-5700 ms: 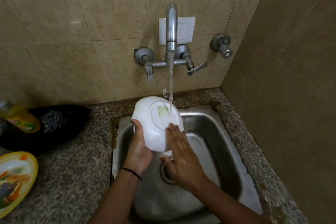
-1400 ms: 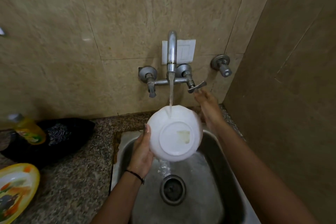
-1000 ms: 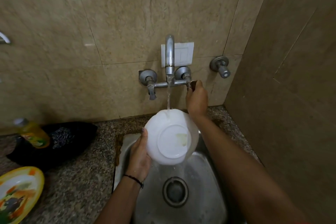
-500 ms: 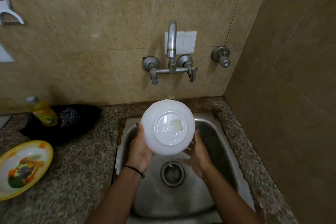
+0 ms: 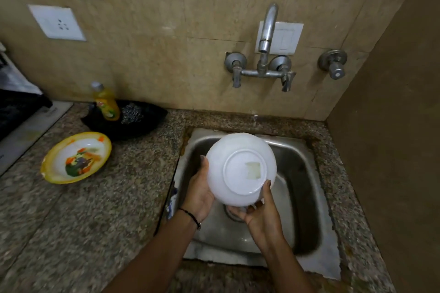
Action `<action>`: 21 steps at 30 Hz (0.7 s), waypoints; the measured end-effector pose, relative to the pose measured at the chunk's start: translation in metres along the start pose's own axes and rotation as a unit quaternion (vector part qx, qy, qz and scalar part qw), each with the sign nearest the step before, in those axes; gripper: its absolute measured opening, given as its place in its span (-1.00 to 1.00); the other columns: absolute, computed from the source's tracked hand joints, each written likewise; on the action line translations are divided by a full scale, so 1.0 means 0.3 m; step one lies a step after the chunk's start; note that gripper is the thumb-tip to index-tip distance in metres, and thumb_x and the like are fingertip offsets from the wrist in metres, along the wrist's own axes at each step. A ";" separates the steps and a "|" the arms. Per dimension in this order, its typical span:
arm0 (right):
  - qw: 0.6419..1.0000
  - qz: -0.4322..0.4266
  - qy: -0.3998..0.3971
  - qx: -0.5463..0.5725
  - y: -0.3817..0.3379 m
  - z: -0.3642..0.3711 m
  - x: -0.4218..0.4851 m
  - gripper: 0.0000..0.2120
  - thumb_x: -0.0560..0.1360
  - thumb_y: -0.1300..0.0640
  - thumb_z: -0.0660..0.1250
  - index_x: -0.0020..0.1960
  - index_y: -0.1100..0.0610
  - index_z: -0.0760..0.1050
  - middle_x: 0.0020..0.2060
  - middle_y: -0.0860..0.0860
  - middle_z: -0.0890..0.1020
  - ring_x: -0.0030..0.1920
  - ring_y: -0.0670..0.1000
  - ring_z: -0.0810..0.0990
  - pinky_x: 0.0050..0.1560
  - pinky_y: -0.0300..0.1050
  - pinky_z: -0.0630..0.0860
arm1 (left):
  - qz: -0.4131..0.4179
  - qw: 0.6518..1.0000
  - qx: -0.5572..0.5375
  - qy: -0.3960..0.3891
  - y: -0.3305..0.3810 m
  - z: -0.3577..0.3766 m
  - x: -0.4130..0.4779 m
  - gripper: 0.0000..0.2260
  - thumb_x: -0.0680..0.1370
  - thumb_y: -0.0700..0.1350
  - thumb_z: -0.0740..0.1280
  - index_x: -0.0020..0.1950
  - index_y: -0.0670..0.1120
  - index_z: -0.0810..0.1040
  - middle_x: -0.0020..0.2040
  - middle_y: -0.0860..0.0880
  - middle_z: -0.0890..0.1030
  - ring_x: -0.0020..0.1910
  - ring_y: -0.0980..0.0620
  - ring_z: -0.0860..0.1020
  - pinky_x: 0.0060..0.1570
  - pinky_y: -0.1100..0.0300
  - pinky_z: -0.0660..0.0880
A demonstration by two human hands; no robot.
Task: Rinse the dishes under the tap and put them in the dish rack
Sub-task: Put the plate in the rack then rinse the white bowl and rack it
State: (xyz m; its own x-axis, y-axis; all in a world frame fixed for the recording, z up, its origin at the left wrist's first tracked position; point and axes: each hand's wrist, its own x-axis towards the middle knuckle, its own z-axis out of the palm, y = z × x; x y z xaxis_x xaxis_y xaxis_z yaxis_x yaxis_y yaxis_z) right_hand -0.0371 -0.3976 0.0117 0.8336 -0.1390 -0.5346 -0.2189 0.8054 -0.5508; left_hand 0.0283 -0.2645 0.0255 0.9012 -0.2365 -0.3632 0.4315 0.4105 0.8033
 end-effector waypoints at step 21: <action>0.910 -0.047 -0.260 -0.319 0.684 1.250 0.223 -0.76 0.62 0.12 0.16 0.24 -0.07 0.46 0.21 -0.01 0.57 0.14 0.05 0.60 -0.12 0.10 0.63 | 0.124 0.925 -0.280 0.224 0.842 -1.080 -0.129 -0.63 0.69 -0.08 -0.01 0.46 -0.13 0.32 0.44 -0.17 0.39 0.37 -0.22 0.38 0.09 -0.18 0.41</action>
State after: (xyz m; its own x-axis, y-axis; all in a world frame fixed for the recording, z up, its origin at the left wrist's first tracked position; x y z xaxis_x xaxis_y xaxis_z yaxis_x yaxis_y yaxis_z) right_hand 0.1640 -0.0256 0.1031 0.9551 0.2340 -0.1819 -0.2460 0.2832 -0.9270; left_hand 0.1157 0.1335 0.0894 0.8482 0.2634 -0.4595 0.0495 0.8243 0.5640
